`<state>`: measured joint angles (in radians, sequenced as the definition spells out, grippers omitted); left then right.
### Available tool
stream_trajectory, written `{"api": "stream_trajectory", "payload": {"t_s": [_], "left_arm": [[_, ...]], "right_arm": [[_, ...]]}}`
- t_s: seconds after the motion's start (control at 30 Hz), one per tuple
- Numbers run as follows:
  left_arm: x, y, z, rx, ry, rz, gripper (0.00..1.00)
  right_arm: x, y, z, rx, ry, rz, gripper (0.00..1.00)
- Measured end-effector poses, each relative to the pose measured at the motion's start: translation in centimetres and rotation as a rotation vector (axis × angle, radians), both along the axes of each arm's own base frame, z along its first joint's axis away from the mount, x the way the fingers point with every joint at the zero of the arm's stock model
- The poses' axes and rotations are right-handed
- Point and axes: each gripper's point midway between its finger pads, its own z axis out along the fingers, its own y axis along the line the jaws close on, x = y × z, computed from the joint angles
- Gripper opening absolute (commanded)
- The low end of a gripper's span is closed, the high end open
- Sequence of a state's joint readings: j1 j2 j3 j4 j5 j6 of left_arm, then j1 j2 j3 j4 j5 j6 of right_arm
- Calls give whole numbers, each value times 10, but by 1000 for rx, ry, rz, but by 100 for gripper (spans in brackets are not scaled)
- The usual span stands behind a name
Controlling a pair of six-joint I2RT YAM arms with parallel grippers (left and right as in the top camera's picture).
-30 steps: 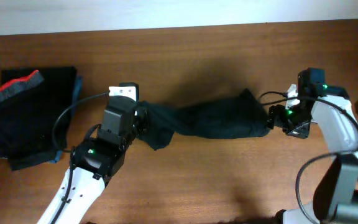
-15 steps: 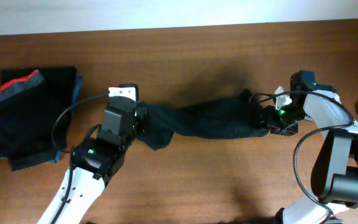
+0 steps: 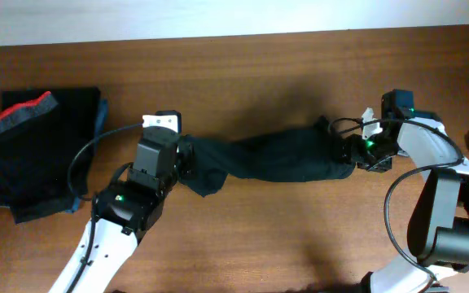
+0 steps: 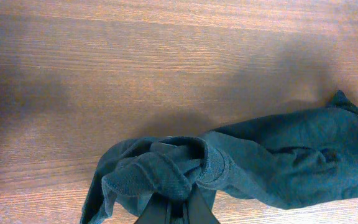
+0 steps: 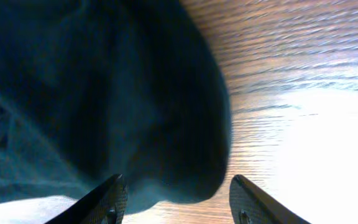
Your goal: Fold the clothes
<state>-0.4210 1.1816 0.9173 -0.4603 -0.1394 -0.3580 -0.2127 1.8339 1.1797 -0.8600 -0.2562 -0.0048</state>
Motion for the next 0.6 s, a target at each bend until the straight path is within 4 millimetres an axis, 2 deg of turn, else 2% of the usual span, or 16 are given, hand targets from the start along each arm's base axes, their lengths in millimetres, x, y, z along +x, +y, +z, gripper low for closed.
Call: {"api": "stream_trajectory", "payload": {"t_s": [0.13,0.17,0.2,0.23,0.27,0.3,0.33,0.43,0.57,0.6], "left_arm": [[0,0,0,0,0,0,1],[0,0,0,0,0,0,1],[0,0,0,0,0,0,1],[0,0,0,0,0,0,1],[0,0,0,0,0,0,1],[0,0,0,0,0,0,1],[0,0,0,0,0,0,1],[0,0,0,0,0,0,0],[0,0,0,0,0,0,0],[0,0,0,4,-1,-4,0]], "right_arm": [[3,-6,-7,-32,3,-2,57],[2,-6,-10,-31,11,-2,53],[1,-6,-14,-29,22,-2,44],[-2,-5,-22,-21,47,-2,30],[-4,-5,-25,-19,59,1,21],[-3,-4,-27,-14,59,2,8],[-4,-3,-28,-10,63,0,4],[-6,-1,-27,4,70,-1,4],[-24,5,-24,28,149,-1,4],[-27,5,-17,31,163,-1,4]]}}
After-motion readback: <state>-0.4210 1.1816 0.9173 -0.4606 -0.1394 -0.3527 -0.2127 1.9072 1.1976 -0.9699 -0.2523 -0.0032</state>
